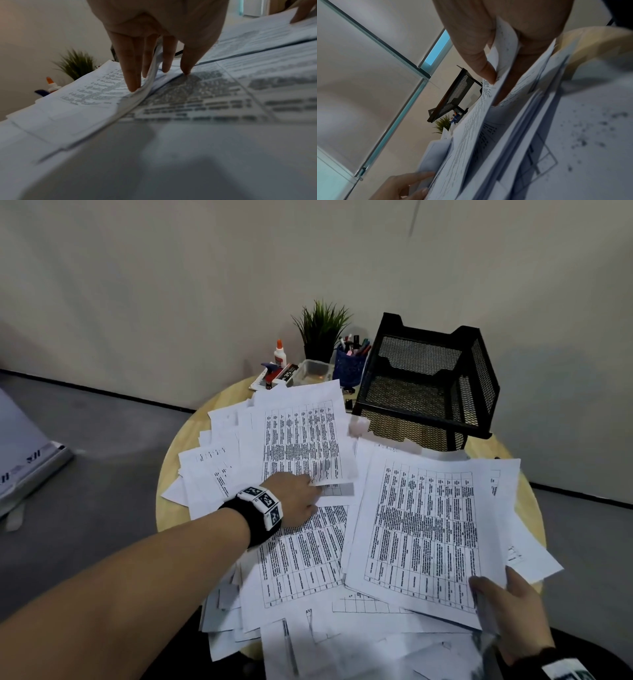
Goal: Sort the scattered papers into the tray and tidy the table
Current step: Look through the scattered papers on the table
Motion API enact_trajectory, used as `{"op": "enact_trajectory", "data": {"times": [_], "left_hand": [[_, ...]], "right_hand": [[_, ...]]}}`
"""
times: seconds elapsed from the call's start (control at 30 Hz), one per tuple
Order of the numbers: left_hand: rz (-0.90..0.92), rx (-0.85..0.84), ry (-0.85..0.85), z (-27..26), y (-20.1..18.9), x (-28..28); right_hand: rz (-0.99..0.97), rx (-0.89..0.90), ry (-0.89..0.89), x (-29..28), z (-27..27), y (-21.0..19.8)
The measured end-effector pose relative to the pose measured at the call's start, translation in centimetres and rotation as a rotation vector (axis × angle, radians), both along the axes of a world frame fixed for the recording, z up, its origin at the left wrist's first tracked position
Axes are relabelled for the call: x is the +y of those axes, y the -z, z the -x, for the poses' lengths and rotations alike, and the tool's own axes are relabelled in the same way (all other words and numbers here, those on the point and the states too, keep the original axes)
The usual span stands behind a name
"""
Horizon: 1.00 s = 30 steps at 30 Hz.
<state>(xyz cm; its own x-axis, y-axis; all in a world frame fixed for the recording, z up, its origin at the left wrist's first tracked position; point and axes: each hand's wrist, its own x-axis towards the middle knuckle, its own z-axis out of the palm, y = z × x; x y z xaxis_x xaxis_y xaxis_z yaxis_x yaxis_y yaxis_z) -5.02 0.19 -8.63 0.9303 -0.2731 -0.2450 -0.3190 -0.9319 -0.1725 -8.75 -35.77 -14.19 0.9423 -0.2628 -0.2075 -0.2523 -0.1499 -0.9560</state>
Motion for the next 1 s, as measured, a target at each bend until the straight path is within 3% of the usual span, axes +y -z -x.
{"op": "enact_trajectory", "data": {"times": [0.2, 0.47, 0.7, 1.0], "left_hand": [[0.064, 0.055, -0.018, -0.4, -0.1, -0.7], [-0.006, 0.075, 0.064, 0.1, -0.3, -0.4], [-0.069, 0.056, 0.02, 0.2, 0.3, -0.8], [0.035, -0.057, -0.114, -0.2, 0.7, -2.0]], "right_hand": [[0.048, 0.041, 0.019, -0.6, -0.4, 1.5], [0.075, 0.031, 0.006, -0.6, -0.1, 1.1], [0.077, 0.045, -0.016, -0.1, 0.2, -0.1], [0.13, 0.059, -0.028, 0.0, 0.5, -0.4]]}}
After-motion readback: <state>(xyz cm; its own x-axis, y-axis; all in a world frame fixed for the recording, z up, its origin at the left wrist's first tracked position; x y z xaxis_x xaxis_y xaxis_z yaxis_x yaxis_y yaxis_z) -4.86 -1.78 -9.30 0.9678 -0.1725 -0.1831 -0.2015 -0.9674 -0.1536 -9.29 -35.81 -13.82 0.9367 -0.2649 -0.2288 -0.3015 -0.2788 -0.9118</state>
